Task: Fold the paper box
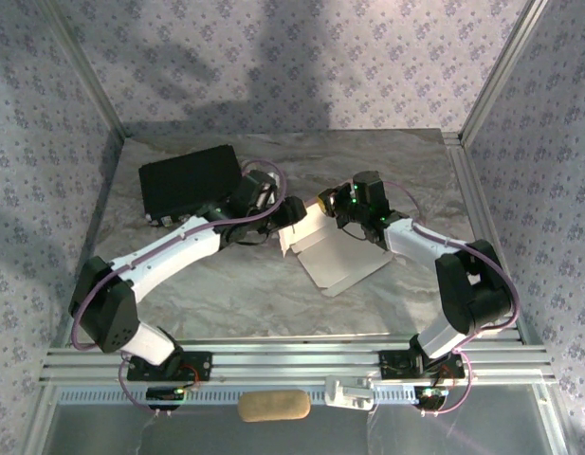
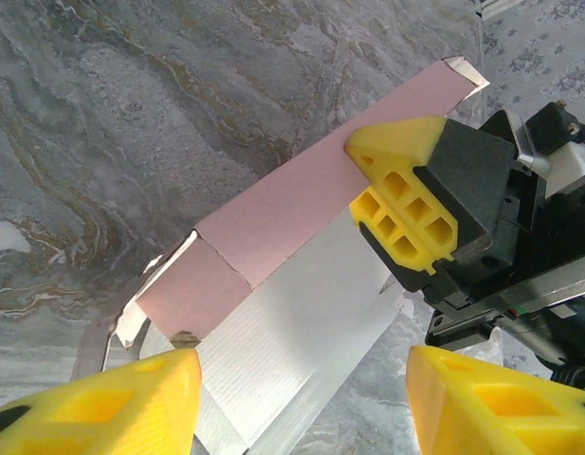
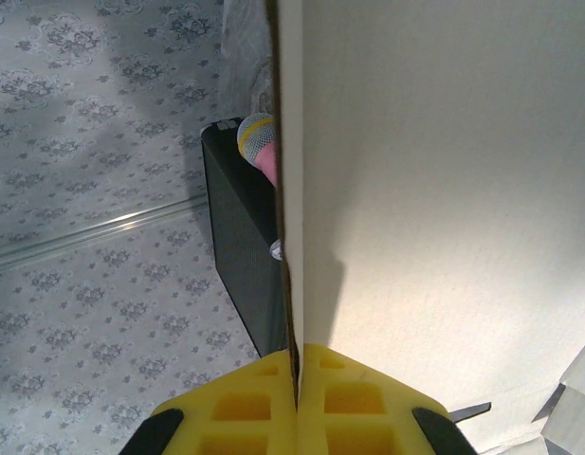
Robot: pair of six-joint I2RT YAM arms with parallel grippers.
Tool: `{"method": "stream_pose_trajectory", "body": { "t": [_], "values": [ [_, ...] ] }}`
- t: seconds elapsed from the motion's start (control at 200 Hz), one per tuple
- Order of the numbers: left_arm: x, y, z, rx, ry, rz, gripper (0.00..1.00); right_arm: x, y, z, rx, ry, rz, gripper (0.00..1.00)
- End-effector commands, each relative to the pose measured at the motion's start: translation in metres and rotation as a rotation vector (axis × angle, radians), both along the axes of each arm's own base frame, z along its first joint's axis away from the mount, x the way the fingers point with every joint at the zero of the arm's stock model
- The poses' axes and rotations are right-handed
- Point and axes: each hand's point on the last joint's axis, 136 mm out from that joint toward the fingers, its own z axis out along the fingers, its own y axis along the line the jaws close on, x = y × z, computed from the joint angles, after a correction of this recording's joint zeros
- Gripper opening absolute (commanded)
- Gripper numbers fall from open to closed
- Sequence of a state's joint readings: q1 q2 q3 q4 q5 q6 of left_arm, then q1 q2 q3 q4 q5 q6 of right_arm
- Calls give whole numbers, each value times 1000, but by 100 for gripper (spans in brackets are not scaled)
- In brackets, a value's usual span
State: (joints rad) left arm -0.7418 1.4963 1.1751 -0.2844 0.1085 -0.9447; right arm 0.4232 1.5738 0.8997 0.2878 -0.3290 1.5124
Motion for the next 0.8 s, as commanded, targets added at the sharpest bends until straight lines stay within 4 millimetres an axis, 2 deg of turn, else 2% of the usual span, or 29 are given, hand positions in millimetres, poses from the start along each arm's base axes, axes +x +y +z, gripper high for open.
{"method": "stream_pose_trajectory", "body": {
  "t": [0.0, 0.235, 0.595, 0.794],
  "values": [
    [4, -9, 3, -44, 8, 4, 59, -1, -3, 8, 18, -12, -17, 0],
    [5, -16, -5, -80, 51, 25, 59, -1, -3, 8, 22, -15, -20, 0],
    [18, -22, -12, -94, 70, 65, 58, -7, -4, 12, 41, -23, -32, 0],
    [28, -33, -6, -145, 50, 75, 55, -10, -2, 11, 56, -22, -31, 0]
  ]
}}
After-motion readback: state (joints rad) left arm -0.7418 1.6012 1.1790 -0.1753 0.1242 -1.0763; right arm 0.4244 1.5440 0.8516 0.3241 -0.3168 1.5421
